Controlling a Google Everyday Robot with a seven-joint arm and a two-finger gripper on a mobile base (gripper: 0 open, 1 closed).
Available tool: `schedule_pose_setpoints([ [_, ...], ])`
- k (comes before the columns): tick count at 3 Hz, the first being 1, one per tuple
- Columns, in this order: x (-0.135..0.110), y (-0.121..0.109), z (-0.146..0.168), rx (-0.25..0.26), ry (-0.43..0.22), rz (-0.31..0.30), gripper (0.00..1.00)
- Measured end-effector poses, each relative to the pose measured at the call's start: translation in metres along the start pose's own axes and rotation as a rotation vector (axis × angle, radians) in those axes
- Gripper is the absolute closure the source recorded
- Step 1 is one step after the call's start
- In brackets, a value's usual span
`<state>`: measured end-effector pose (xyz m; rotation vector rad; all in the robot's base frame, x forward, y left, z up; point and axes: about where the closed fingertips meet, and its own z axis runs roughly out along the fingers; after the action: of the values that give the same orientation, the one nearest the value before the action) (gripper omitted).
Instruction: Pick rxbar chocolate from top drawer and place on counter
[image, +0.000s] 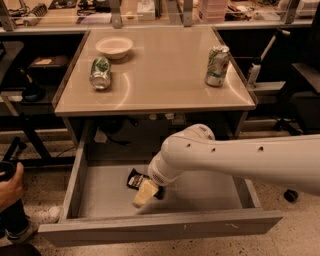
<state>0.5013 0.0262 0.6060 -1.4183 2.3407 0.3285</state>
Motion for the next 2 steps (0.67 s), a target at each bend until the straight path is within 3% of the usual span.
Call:
schedule_pose_setpoints([
  [2,0.0010,0.0120,0.0133,-0.036,0.003,-0.009,0.00],
])
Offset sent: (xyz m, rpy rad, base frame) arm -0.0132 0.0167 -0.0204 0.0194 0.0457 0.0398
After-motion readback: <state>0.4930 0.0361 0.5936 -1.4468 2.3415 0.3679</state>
